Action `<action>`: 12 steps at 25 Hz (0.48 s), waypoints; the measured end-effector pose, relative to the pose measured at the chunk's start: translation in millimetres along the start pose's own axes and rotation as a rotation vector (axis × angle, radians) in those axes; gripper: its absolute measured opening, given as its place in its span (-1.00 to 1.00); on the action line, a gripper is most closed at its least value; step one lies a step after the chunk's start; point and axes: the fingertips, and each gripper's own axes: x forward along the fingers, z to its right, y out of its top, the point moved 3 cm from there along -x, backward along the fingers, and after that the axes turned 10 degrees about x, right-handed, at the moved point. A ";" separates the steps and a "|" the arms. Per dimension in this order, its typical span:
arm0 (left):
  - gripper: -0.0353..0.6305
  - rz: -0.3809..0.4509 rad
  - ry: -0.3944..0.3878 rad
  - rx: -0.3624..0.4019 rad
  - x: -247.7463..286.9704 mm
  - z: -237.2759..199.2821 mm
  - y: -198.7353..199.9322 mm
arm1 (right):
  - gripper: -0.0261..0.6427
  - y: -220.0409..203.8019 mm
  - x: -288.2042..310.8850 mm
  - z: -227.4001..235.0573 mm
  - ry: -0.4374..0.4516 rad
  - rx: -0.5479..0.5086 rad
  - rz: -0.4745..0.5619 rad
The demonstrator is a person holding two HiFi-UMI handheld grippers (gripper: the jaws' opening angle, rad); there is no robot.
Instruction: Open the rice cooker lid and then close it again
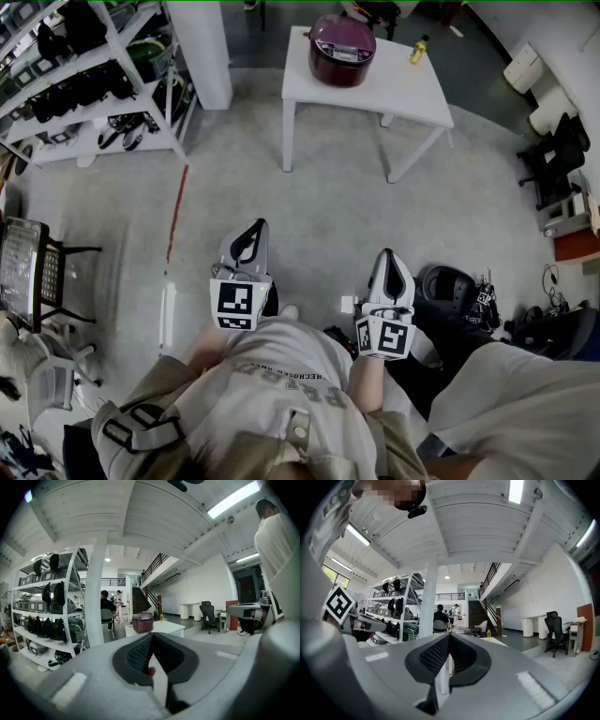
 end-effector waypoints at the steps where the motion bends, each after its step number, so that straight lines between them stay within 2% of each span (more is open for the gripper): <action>1: -0.86 0.000 -0.001 0.003 1.1 0.1 0.0 | -0.92 -0.2 0.9 0.4 -0.001 0.000 0.000; 12: -0.87 -0.007 -0.013 0.028 7.8 12.8 2.2 | -0.92 1.4 -0.7 9.3 -0.001 -0.016 -0.002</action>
